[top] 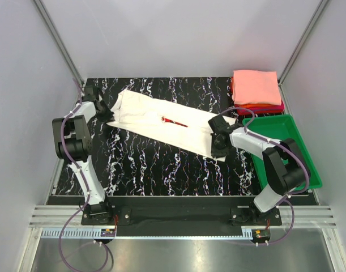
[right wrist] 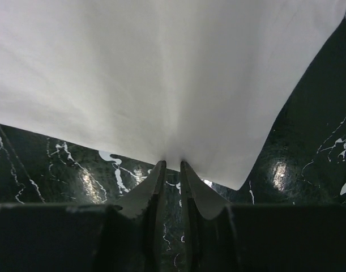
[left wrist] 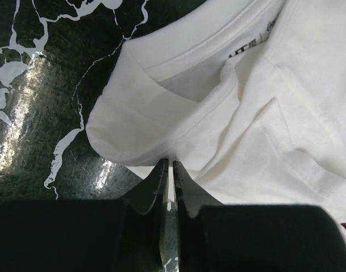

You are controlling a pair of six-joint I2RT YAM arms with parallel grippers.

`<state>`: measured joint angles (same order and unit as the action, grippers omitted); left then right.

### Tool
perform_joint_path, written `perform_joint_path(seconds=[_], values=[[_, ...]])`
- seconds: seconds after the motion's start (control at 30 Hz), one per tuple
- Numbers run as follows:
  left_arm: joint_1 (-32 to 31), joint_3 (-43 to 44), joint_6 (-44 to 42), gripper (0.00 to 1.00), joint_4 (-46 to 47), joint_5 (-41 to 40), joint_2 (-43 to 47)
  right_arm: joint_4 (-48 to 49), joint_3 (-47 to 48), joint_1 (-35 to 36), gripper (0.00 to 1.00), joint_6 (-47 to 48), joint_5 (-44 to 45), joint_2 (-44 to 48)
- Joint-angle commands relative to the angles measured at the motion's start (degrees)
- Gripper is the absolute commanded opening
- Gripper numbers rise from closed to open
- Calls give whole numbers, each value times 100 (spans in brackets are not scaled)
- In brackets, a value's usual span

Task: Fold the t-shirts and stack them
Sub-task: Fold the tshirt

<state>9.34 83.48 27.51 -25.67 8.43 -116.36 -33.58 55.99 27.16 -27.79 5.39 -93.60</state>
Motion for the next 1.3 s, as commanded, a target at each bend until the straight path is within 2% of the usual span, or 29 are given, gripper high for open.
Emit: perform_joint_path(seconds=[0.0,0.33,0.43,0.53,0.63,0.67,0.7,0.77,0.9,0.97,1.03,1.07,1.1,1.2,1.23,1.27], values=[[-12,335,-70,11,54,-420,-334,220,-202,-17,23,-261,112,158],[50,1407,-202,11,-333,-719,-994,730,-914,-17,22,-815,-266,527],[50,1732,-211,12,-438,-711,-1187,730,-1019,-17,22,-938,-336,852],[59,2215,-202,12,-623,-597,-1486,660,-924,-17,26,-1070,-433,1308],[68,2900,-298,14,-763,-290,-1855,634,-800,-17,31,-1097,-433,1879],[76,3145,-386,14,-868,68,-2091,642,-782,-17,31,-992,-329,2150],[85,3635,-404,14,-1165,280,-2163,642,-808,-17,31,-983,-128,2275],[59,3745,-413,16,-1221,902,-2094,634,-826,-18,31,-861,435,2547],[-353,3063,-562,28,-1221,565,-839,625,-721,-61,31,-807,779,2786],[-477,2649,-414,29,-1134,555,-94,599,-642,-61,32,-816,806,2830],[-670,1736,-203,29,-730,634,453,511,-615,-61,32,-816,789,2865],[-766,1376,-141,29,-546,704,1030,467,-598,-61,32,-807,797,2917],[-907,694,-123,29,-153,774,1306,354,-572,-79,31,-807,815,2961],[-1522,-531,280,26,683,1282,2203,108,-466,-79,27,-737,675,3269],[-1689,-865,630,21,1078,1763,2388,28,-440,-79,25,-719,657,3478],[-2151,-1356,798,19,1525,1803,2650,-34,-413,-88,24,-710,639,3602]])
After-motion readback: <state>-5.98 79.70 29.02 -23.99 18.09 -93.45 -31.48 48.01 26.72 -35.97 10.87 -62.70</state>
